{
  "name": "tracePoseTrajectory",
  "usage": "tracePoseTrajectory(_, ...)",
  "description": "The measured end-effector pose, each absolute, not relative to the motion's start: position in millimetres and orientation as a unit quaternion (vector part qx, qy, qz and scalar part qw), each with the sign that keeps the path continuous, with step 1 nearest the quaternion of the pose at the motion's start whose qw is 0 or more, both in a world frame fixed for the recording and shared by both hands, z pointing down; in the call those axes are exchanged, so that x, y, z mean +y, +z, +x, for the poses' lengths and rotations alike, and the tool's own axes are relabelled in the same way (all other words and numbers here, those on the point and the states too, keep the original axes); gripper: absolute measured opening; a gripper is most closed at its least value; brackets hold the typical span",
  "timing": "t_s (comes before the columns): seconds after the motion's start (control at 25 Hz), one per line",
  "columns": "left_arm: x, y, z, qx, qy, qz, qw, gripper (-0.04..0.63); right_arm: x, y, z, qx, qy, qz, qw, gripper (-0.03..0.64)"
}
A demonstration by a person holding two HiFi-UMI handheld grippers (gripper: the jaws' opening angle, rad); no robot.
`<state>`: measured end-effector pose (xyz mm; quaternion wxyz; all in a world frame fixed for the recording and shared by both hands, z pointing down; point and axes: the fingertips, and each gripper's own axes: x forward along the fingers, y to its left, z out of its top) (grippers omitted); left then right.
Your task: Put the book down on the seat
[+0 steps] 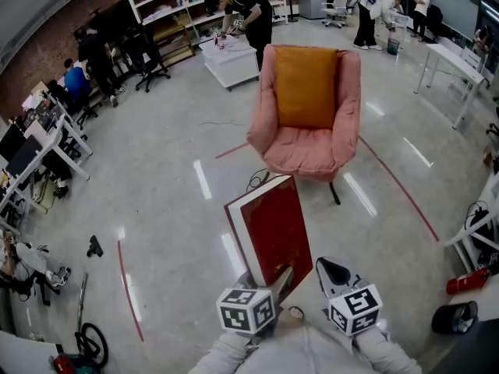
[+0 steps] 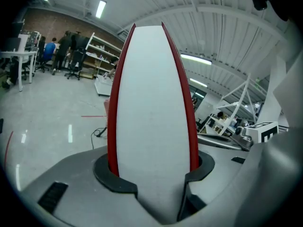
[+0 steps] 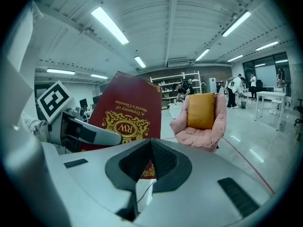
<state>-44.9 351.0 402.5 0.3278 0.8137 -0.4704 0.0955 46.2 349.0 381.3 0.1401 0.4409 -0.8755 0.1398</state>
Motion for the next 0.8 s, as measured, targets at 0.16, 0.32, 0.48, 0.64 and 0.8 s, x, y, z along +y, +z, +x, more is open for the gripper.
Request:
tracePoseTrajectory(0.16, 355.6, 404.9, -42.0, -0.470, 0.100, 0.813, 0.329, 0.250, 352.5, 381.2, 47.6, -0.877, 0.150, 0.438, 0.131, 0.005)
tracePoseTrajectory(0.32, 358.3, 405.1, -37.6, -0.469, 0.102, 0.813, 0.330, 0.250, 354.5, 383.2, 51.9, -0.875, 0.152, 0.439, 0.134, 0.005)
tracePoseTrajectory(0.48, 356.5, 406.3, -37.6, -0.468, 0.107, 0.813, 0.330, 0.250, 351.7, 385.2, 51.5, -0.873, 0.157, 0.441, 0.137, 0.005)
tracePoseTrajectory(0.64, 349.2, 406.6, -40.4, -0.469, 0.108, 0.811, 0.333, 0.251, 346.4, 387.3, 49.6, -0.872, 0.161, 0.440, 0.141, 0.005)
tracePoseTrajectory(0.8, 333.3, 410.3, -42.4, -0.471, 0.112, 0.810, 0.331, 0.250, 330.2, 390.4, 50.7, -0.870, 0.163, 0.443, 0.142, 0.005)
